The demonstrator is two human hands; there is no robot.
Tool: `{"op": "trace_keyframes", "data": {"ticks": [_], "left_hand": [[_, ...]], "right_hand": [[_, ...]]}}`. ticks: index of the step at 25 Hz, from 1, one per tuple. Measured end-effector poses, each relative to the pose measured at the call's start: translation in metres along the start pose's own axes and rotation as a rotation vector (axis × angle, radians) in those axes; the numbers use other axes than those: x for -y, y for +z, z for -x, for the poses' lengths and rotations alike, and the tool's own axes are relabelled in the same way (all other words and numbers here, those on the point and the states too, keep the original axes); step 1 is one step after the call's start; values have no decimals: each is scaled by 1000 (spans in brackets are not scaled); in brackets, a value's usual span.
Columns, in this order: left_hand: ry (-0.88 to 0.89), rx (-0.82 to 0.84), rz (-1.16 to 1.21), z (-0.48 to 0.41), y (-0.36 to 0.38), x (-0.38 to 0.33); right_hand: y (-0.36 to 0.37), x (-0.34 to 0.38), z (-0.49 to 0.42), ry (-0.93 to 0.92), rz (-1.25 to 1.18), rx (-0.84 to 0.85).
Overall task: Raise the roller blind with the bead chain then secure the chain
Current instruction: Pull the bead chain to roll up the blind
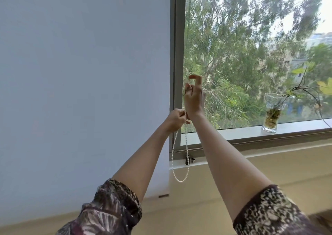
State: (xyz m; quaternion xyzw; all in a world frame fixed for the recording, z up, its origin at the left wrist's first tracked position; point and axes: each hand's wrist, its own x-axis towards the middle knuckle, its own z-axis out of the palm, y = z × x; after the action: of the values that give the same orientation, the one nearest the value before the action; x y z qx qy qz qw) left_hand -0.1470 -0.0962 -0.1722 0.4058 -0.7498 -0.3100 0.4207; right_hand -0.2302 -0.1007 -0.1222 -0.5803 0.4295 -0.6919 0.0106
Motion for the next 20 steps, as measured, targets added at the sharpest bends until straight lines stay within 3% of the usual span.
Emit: {"op": "trace_keyframes", "data": {"ticks": [4, 5, 9, 12, 15, 17, 20], "left_hand": [[-59, 89, 58, 6, -20, 10], [-66, 19, 116, 6, -24, 10], [71, -549, 303, 4, -33, 1], [251, -769, 138, 5, -30, -19], [381, -753, -32, 10, -17, -36], [339, -702, -130, 11, -6, -42], [203, -752, -107, 11, 5, -45]], "right_hand": [[10, -5, 13, -9, 108, -6], [10, -6, 15, -6, 114, -17], [2, -18, 29, 16, 131, -37], [-2, -31, 52, 56, 157, -16], [-2, -34, 72, 91, 154, 7], [-2, -33, 81, 111, 157, 9], [-4, -28, 93, 136, 128, 13]]}}
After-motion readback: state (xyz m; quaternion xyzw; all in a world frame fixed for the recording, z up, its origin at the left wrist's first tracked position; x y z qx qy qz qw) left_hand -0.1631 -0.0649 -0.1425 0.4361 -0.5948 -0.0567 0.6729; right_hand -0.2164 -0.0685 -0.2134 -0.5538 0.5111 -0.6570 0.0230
